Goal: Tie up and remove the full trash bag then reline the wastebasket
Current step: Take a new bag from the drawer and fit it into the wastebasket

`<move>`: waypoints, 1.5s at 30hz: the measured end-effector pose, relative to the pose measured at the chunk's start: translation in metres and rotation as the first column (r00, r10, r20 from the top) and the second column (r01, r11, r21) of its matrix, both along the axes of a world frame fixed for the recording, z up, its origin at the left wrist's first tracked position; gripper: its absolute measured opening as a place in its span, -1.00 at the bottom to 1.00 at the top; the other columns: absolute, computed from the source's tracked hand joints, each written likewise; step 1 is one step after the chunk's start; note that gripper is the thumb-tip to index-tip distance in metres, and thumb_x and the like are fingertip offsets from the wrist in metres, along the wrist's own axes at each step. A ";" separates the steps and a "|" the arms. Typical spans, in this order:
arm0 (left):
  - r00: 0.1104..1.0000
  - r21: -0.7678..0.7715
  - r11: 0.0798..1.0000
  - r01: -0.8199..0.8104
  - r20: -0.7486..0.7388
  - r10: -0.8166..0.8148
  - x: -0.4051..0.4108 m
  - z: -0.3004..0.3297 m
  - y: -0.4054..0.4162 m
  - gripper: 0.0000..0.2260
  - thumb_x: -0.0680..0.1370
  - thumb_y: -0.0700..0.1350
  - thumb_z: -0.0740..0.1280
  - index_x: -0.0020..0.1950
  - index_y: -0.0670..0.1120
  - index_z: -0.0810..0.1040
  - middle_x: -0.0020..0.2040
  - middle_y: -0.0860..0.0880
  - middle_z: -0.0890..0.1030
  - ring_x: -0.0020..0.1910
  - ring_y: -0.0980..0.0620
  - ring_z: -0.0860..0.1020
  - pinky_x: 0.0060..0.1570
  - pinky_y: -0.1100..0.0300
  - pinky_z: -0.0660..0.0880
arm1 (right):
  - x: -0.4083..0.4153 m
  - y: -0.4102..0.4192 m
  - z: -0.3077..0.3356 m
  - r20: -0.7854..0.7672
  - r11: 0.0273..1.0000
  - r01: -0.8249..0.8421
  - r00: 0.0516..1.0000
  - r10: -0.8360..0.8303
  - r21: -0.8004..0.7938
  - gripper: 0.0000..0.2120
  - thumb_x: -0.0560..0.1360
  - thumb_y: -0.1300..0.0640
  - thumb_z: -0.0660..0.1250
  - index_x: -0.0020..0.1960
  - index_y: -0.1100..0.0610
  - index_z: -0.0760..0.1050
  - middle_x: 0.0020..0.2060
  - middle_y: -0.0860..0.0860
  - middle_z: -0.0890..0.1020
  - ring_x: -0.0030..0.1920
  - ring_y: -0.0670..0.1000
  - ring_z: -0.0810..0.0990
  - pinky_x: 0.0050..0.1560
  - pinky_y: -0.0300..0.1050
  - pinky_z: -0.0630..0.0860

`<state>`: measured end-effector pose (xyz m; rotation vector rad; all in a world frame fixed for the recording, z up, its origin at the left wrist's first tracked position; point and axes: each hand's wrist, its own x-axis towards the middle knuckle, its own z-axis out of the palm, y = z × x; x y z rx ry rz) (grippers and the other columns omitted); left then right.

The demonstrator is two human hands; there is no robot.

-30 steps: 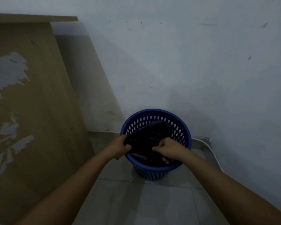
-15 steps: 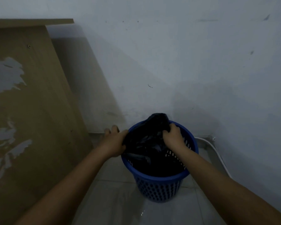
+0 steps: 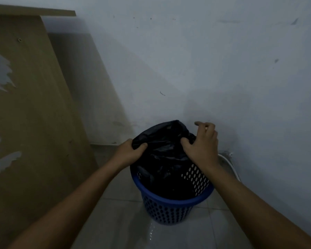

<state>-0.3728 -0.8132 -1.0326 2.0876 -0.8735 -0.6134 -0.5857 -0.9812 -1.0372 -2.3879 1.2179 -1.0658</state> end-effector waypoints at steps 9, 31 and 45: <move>0.977 -0.055 0.996 -0.068 0.200 0.078 -0.010 -0.006 -0.014 -0.44 0.73 0.15 0.16 -0.41 -0.09 0.32 -0.47 -0.04 0.47 -0.44 -0.04 0.49 -0.42 0.13 0.26 | 0.016 -0.003 -0.027 -0.360 0.917 -0.115 0.895 0.262 0.382 -0.21 0.47 0.01 0.59 0.52 0.04 0.20 0.40 0.21 0.30 0.21 0.27 0.54 0.09 0.20 0.64; 0.946 -0.201 0.978 -0.058 0.302 0.118 -0.007 -0.005 -0.022 -0.81 0.76 -0.02 0.13 0.05 -0.11 0.34 -0.27 -0.05 0.52 -0.33 -0.01 0.49 -0.39 0.08 0.26 | 0.005 0.023 0.006 -0.366 0.661 -0.522 0.562 0.742 0.538 -0.46 0.62 -0.22 0.39 0.56 -0.12 0.44 0.35 -0.07 0.62 0.29 -0.05 0.59 0.36 -0.06 0.54; 0.909 -0.269 0.962 -0.047 0.388 0.153 -0.001 -0.013 -0.026 -0.83 0.67 -0.22 0.16 0.11 0.01 0.22 -0.26 -0.02 0.44 -0.36 -0.02 0.43 -0.40 0.12 0.24 | -0.044 -0.040 0.074 -0.313 0.596 -0.378 0.589 0.745 0.708 -0.64 0.49 0.30 0.50 0.17 -0.06 0.61 0.08 -0.06 0.69 0.11 0.01 0.69 0.09 0.01 0.66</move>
